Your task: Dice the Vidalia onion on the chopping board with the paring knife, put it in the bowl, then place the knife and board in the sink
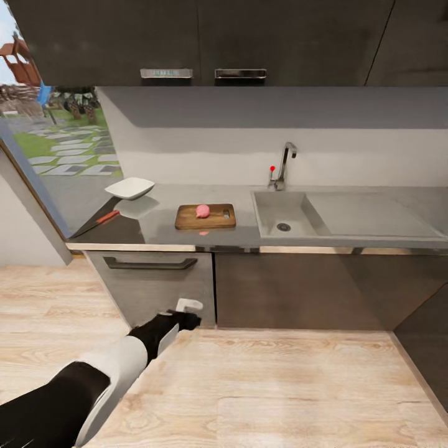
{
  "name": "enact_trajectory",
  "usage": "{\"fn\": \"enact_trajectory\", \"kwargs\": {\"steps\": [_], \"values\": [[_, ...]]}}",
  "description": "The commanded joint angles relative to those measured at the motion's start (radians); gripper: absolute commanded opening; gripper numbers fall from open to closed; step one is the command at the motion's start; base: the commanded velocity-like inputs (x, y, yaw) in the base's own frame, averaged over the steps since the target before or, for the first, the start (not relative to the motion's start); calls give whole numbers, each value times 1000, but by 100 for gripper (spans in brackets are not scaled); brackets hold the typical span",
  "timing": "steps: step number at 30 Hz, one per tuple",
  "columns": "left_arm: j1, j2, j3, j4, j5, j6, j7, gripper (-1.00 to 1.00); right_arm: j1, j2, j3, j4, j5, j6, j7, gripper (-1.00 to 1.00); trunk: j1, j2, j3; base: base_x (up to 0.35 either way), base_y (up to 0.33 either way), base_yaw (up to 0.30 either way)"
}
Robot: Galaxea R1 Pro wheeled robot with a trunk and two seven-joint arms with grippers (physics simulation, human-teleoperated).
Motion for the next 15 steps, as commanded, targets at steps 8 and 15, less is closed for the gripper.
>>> {"fn": "enact_trajectory", "kwargs": {"steps": [8,15], "values": [[148,88,-8,201,12,-407,-170,100,-1,1,1,-8,-6,-11,4,100,0,-1,-1,0,0,0],[303,112,-7,206,14,-739,-116,100,-1,1,0,-119,-5,3,-5,100,0,-1,-1,0,0,0]]}}
